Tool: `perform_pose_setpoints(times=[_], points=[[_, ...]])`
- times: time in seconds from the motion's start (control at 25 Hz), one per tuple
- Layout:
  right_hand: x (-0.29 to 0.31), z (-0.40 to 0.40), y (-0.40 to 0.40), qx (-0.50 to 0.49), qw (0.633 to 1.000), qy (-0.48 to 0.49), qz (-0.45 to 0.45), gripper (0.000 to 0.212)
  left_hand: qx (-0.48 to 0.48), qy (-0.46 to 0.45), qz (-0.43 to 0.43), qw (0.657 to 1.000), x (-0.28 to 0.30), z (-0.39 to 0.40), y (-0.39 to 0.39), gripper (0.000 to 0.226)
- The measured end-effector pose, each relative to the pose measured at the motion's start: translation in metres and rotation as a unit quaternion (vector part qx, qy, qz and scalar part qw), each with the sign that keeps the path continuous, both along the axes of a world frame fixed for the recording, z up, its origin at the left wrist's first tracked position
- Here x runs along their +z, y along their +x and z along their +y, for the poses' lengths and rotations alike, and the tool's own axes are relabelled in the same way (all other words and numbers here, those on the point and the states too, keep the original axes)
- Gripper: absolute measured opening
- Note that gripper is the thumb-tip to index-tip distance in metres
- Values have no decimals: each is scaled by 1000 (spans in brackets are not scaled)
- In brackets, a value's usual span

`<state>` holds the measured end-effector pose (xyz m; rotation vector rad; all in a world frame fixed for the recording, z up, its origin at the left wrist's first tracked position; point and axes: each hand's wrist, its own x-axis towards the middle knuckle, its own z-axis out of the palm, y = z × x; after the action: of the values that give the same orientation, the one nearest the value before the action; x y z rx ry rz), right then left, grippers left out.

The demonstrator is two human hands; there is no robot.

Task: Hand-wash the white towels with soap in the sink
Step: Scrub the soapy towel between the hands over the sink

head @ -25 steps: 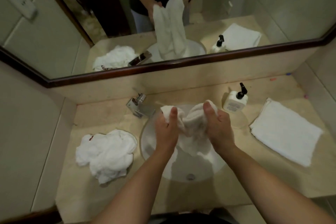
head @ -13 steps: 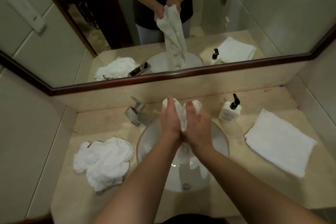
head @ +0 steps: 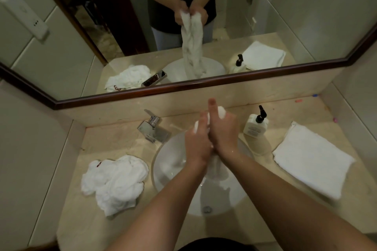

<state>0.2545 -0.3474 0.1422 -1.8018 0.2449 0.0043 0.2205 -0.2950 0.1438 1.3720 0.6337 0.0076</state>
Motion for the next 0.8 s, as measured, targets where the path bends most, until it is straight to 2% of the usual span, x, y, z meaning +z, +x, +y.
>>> perform_pose_setpoints(times=[0.08,0.2,0.36,0.44,0.52,0.64,0.8], points=[[-3,3,-3,19,1000,13,20,75,31,-18,27,999,2,4,4,52],[-7,10,-25,71,997,18,16,59,94,-66,57,992,2,14,12,52],[-7,4,1,-15,999,40,19,45,58,-2,42,997,3,4,12,47],[-8,9,-8,17,999,32,17,40,83,-18,60,995,6,7,18,45],[-12,8,-11,41,999,15,10,42,80,-19,64,995,4,7,19,45],[-13,-1,6,-22,999,-3,32,45,36,-6,56,998,0,-4,13,41],[-13,6,-15,57,998,-11,34,47,84,-32,91,992,-2,6,16,48]])
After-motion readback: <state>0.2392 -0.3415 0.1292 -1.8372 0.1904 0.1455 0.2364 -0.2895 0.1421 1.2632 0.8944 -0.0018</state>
